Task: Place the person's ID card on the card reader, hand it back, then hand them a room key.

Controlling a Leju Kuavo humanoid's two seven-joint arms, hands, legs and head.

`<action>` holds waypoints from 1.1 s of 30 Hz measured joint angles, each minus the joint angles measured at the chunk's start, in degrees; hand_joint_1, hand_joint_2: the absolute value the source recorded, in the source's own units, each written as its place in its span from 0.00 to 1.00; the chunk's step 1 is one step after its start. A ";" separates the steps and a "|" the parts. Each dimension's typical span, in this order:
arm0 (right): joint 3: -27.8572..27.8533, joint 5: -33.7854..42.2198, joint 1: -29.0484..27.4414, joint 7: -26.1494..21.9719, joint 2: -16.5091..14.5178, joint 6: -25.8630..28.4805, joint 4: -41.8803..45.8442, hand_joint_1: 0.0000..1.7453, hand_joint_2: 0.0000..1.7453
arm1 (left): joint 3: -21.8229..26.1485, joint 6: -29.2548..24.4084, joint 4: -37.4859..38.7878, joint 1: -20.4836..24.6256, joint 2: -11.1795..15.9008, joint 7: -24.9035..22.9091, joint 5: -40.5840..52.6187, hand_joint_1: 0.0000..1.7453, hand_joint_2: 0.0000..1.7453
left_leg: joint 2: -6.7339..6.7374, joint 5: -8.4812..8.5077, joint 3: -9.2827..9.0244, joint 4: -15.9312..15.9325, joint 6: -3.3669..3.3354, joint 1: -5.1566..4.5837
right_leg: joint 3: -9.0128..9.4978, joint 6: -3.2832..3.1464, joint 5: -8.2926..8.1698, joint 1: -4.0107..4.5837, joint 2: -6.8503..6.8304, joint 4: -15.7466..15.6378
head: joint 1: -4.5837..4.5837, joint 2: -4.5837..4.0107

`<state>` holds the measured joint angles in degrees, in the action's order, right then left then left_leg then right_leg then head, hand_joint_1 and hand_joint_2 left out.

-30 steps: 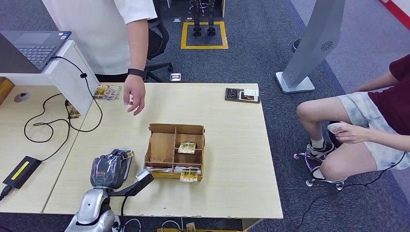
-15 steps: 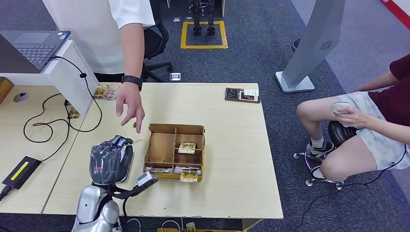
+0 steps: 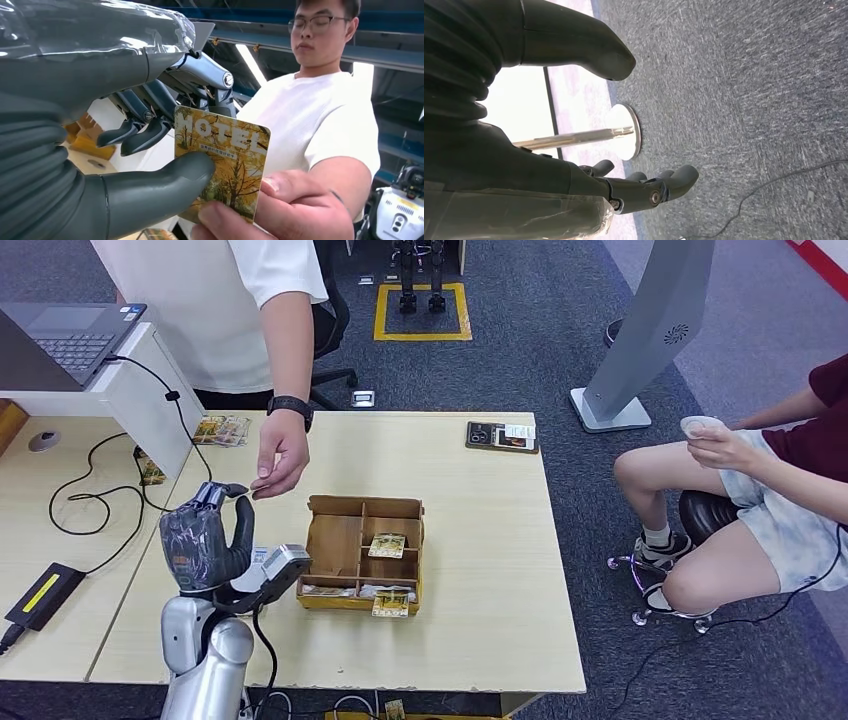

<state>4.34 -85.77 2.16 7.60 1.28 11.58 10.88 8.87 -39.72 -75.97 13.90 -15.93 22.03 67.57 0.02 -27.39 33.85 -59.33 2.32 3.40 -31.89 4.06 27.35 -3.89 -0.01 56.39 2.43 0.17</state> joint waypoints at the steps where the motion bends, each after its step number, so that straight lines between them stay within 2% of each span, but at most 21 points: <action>1: 0.07 -0.09 0.04 0.04 0.01 -0.04 0.02 0.00 1.00 | 0.00 0.00 0.07 0.33 -0.15 0.00 -0.09 1.00 1.00 | 0.00 0.00 0.00 0.00 0.00 0.00 | 0.00 0.00 0.00 0.00 0.00 0.00 | 0.00 0.00; 2: 0.13 -0.13 0.07 0.06 0.01 -0.08 0.03 0.00 1.00 | 0.00 0.00 0.14 0.65 -0.28 0.00 -0.14 1.00 1.00 | 0.00 0.00 0.00 0.00 0.00 0.00 | 0.00 0.00 0.00 0.00 0.01 0.00 | 0.00 0.00; 3: 0.18 -0.15 0.09 0.07 0.01 -0.10 0.04 0.00 1.00 | 0.00 0.00 0.23 0.94 -0.37 0.00 -0.17 0.93 1.00 | 0.00 0.00 0.00 0.00 0.00 0.00 | 0.00 0.00 0.00 0.00 0.01 0.00 | 0.00 0.00; 6: 0.33 -0.11 0.15 0.08 0.04 -0.24 0.08 0.00 1.00 | 0.00 0.01 0.69 1.97 -0.60 0.22 -1.71 0.18 1.00 | 0.01 0.00 0.00 0.00 0.00 0.00 | -0.02 0.00 0.00 0.00 0.01 0.00 | 0.01 0.00; 7: 0.38 -0.08 0.16 0.08 0.05 -0.27 0.09 0.00 1.00 | 0.00 0.01 0.90 2.34 -0.74 0.45 -3.02 0.00 1.00 | 0.01 0.00 0.00 0.00 0.00 0.00 | -0.02 0.00 0.00 0.00 0.02 0.00 | 0.01 0.00; 13: 0.73 0.19 0.18 0.17 0.08 -0.19 0.15 0.00 1.00 | -0.42 0.01 1.75 3.90 -1.81 0.95 -11.10 0.00 1.00 | 0.01 -0.01 -0.01 -0.01 -0.01 0.00 | -0.02 0.00 0.00 0.00 0.03 0.00 | 0.01 0.00; 21: 1.03 0.77 0.17 0.19 0.08 -0.08 0.15 0.00 1.00 | -1.92 0.01 1.76 3.90 -1.84 1.33 -14.01 0.00 1.00 | 0.02 -0.01 0.00 -0.01 -0.01 0.00 | -0.01 0.00 0.00 0.00 0.04 0.00 | 0.00 0.00; 24: 1.20 0.69 0.17 0.19 0.10 0.04 0.15 0.00 1.00 | -3.25 0.08 1.72 3.49 -1.27 -0.31 -15.19 0.00 1.00 | 0.02 -0.01 0.00 -0.01 -0.01 0.00 | 0.00 0.00 0.00 0.00 0.03 0.00 | 0.00 0.00; 26: 1.32 0.66 0.17 0.17 0.15 0.11 0.15 0.00 1.00 | -5.91 0.49 1.67 2.79 0.36 -3.77 -17.31 0.00 1.00 | 0.02 -0.01 0.00 -0.01 -0.01 0.00 | -0.01 0.00 0.00 0.00 0.04 0.00 | 0.01 0.00; 29: 1.36 1.03 0.13 -0.02 0.23 0.17 0.15 0.00 1.00 | -11.61 0.91 1.25 1.29 4.44 -8.10 -20.96 0.00 1.00 | 0.02 -0.02 0.00 0.00 -0.02 0.00 | -0.02 0.00 0.01 0.00 0.02 0.00 | 0.02 0.00; 33: 1.38 1.73 -0.05 -0.45 0.34 0.54 0.15 0.00 1.00 | -18.15 0.83 -0.57 -1.98 9.62 -7.65 -23.99 0.00 1.00 | 0.04 -0.03 0.01 0.02 -0.03 0.00 | -0.03 0.00 0.02 0.00 0.04 0.00 | 0.01 0.00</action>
<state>5.73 -84.04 2.11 7.15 1.62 12.11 11.04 -9.28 -38.89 -76.55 11.92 -6.31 14.38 43.58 0.06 -27.42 33.87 -59.31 2.30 3.40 -31.92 4.06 27.37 -3.89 0.03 56.40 2.43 0.17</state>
